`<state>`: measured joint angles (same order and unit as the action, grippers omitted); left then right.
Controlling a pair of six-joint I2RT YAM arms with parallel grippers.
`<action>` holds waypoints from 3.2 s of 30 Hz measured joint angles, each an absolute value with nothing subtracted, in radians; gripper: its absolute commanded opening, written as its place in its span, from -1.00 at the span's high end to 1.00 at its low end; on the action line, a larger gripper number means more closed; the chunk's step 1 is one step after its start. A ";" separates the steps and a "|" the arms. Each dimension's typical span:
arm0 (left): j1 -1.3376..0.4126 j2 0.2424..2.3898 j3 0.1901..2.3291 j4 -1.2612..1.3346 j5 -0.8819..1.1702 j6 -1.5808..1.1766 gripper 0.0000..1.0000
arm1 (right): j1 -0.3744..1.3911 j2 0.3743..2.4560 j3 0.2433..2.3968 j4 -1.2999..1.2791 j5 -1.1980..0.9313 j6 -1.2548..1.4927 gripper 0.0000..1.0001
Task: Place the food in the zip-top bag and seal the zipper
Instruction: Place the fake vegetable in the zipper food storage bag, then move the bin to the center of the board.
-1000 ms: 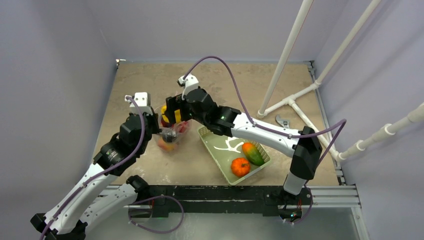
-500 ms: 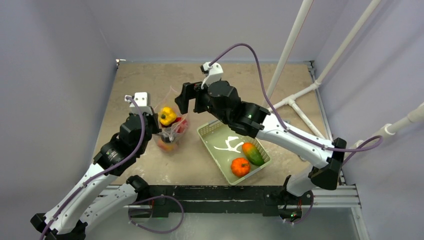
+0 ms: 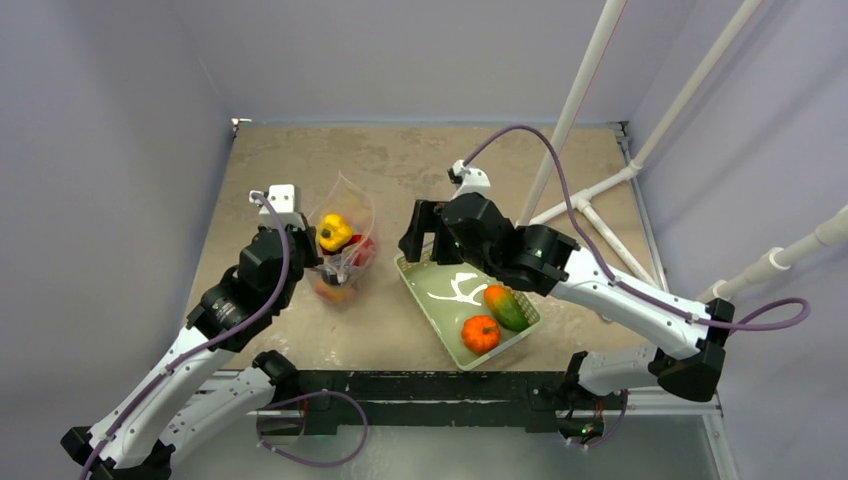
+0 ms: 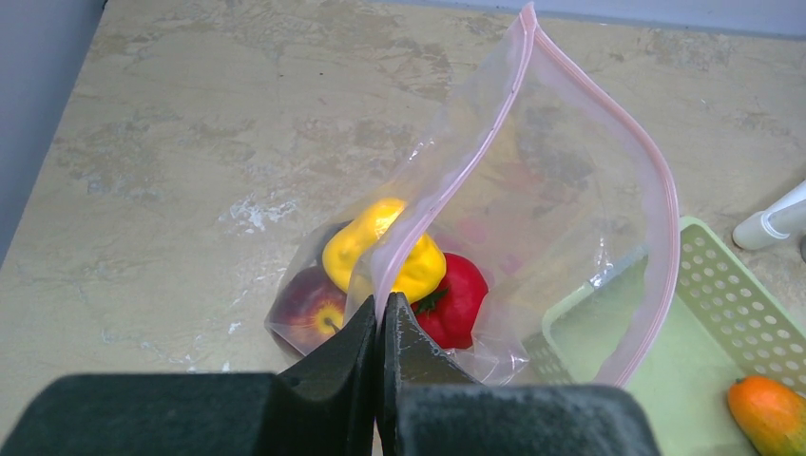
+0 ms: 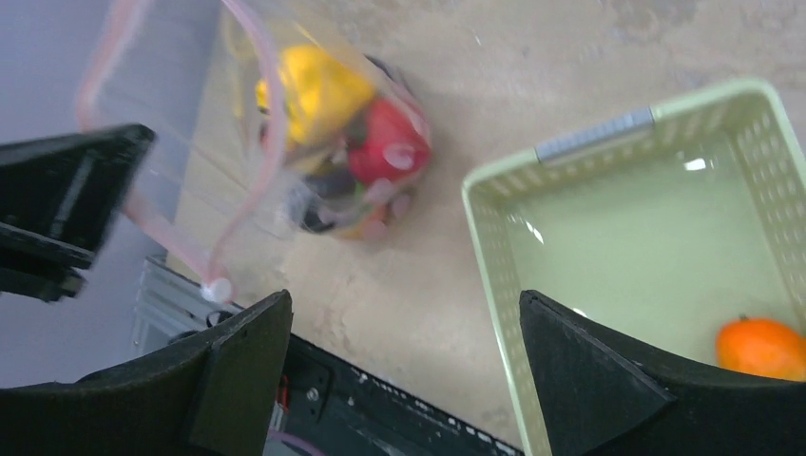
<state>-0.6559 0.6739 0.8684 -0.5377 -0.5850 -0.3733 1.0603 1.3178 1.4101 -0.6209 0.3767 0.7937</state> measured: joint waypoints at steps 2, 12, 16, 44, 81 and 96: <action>-0.656 0.674 0.868 -0.538 -0.585 -0.373 1.00 | 1.060 1.301 1.376 -0.669 0.372 0.839 -0.77; -0.656 0.674 0.868 -0.537 -0.583 -0.373 1.00 | 1.060 1.262 1.147 -0.788 0.297 0.974 -0.76; -0.656 0.674 0.868 -0.534 -0.578 -0.373 1.00 | 1.060 1.253 1.074 -0.801 0.269 1.003 -0.76; -0.656 0.683 0.868 -0.519 -0.548 -0.372 1.00 | 1.060 1.365 0.939 -0.807 0.251 1.080 -0.93; -0.656 0.682 0.868 -0.517 -0.535 -0.369 1.00 | 1.126 1.678 1.259 -0.764 0.301 0.991 1.00; -0.656 0.685 0.868 -0.517 -0.535 -0.369 1.00 | 1.025 1.815 1.454 -0.760 0.403 0.933 1.00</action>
